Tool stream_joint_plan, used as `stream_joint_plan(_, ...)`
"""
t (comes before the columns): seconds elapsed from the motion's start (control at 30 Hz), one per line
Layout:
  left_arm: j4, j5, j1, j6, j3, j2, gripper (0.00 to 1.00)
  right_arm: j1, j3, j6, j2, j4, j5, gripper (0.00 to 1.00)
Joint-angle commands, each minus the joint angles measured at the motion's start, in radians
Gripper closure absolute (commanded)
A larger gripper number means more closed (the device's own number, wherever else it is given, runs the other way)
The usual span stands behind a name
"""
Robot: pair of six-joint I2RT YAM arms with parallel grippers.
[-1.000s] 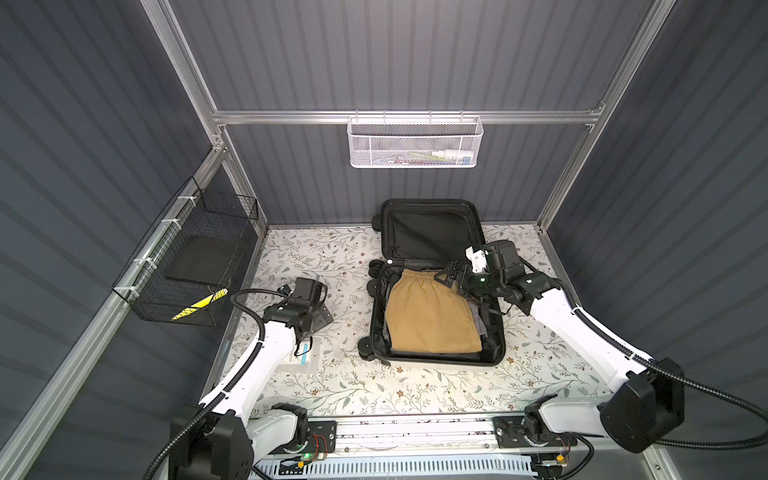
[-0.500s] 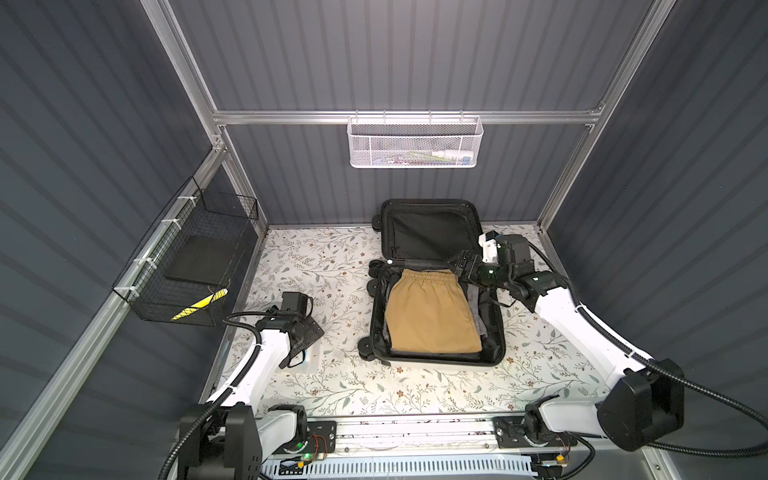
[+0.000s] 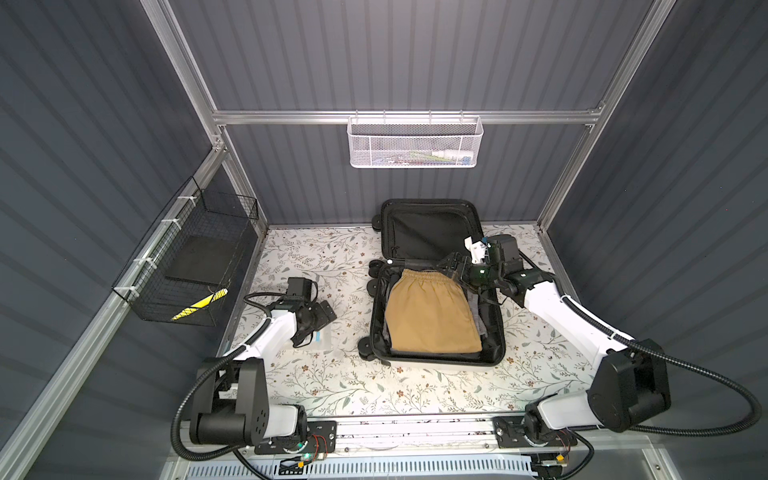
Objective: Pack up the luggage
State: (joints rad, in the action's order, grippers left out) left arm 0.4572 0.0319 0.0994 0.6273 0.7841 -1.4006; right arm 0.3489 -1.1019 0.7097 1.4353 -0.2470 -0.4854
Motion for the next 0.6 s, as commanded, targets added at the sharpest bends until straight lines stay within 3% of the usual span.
stream_joint_plan(0.0,-0.083,0.094,0.047,-0.019,0.064,-0.087,0.0,0.036,-0.039,0.004,0.028,0.011,-0.032,0.01)
stream_joint_plan(0.13,-0.078,0.093,0.08,-0.035,0.187,-0.182,0.0,0.088,-0.086,-0.001,0.058,-0.002,-0.034,0.01)
stream_joint_plan(0.3,0.007,0.054,0.078,-0.096,0.302,-0.19,0.0,0.167,-0.145,-0.013,0.094,-0.018,-0.026,0.01)
stream_joint_plan(0.57,0.074,-0.049,0.022,-0.096,0.238,-0.078,0.0,0.315,-0.284,-0.012,0.219,-0.057,0.026,0.01)
